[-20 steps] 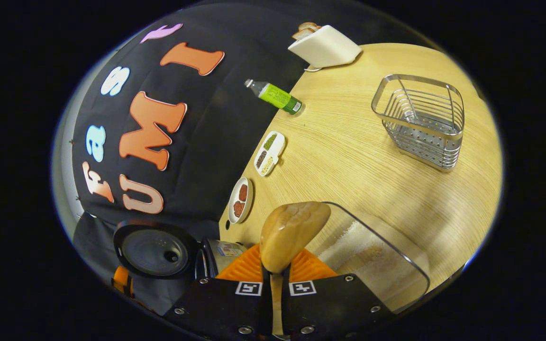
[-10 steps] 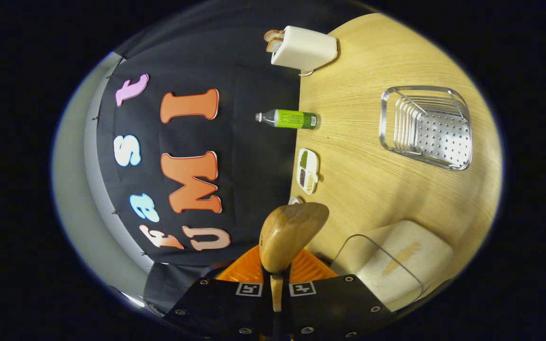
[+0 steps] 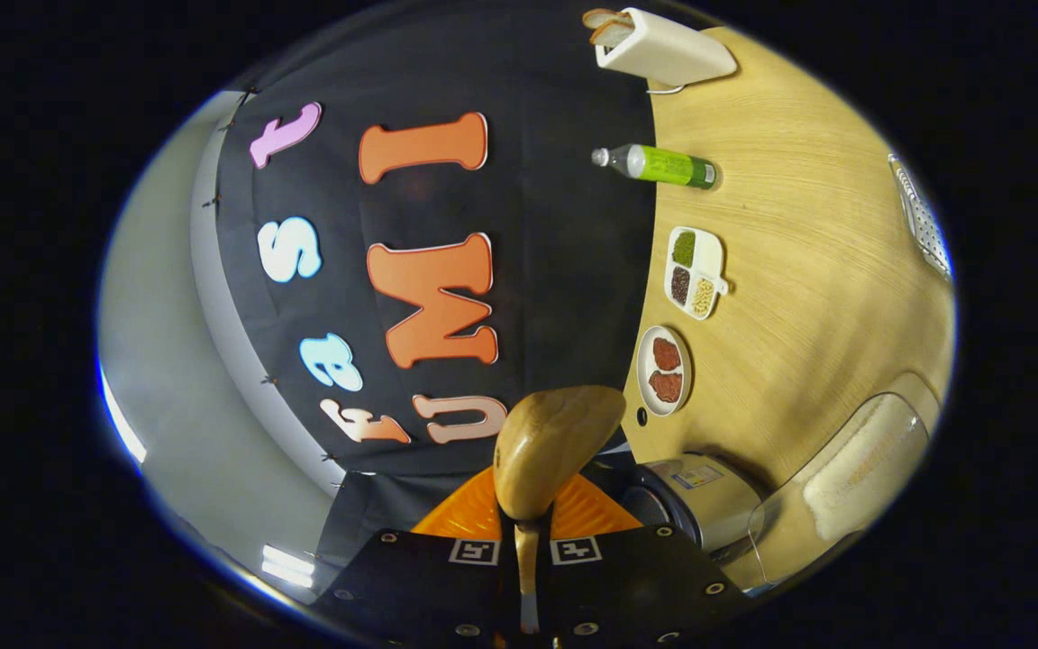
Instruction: Close the left gripper, press the button to open the rice cooker; take a wooden spoon from the chopstick holder with the right hand, scoop a spoonful of rice and pour it into the rice cooker, then put the wooden spoon back into the chopstick holder.
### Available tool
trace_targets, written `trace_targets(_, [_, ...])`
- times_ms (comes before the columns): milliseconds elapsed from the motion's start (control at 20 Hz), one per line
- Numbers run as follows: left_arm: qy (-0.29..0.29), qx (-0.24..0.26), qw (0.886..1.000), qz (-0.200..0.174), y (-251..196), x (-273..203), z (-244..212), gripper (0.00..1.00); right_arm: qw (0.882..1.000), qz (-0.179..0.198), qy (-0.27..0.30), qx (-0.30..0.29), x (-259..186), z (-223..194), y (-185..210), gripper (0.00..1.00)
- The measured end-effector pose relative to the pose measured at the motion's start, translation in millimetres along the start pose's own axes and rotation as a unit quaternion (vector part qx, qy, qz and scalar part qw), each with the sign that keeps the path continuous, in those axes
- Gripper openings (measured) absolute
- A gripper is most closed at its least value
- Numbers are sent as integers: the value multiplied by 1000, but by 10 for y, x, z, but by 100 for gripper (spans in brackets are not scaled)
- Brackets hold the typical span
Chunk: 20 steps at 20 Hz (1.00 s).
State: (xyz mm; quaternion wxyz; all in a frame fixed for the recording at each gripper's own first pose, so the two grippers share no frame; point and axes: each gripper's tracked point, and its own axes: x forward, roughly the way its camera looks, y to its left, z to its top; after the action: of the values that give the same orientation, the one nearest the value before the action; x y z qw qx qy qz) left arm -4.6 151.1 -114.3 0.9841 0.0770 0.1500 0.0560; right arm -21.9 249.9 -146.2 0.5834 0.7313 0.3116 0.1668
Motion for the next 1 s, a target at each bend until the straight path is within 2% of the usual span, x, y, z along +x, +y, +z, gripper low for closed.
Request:
trace_targets(50, [6, 5, 1000, 5, 43, -21, -50, 91, 1000, -4, 12, -9, 92, -67, 35, 6])
trace_targets(100, [9, 8, 1000, 14, 106, -56, -95, 100, 1000, -8, 23, -19, 189, -127, 59, 6])
trace_targets(300, [26, 7, 998, 50, 372, -192, -243, 99, 996, -18, 65, -50, 546, -412, 135, 6])
trace_targets(400, [34, 3, 997, 69, 507, -257, -318, 99, 992, -36, 73, -99, 692, -549, 94, 6])
trace_targets(550, [42, 4, 995, 92, 670, -315, -394, 99, 978, -52, 87, -180, 853, -744, 96, 6])
trace_targets(800, [50, 8, 993, 106, 797, -374, -456, 99, 944, -67, 75, -315, 1092, -915, 170, 6])
trace_targets(1000, [54, 15, 992, 113, 865, -313, -503, 99, 902, -58, 68, -421, 1258, -1055, 261, 6])
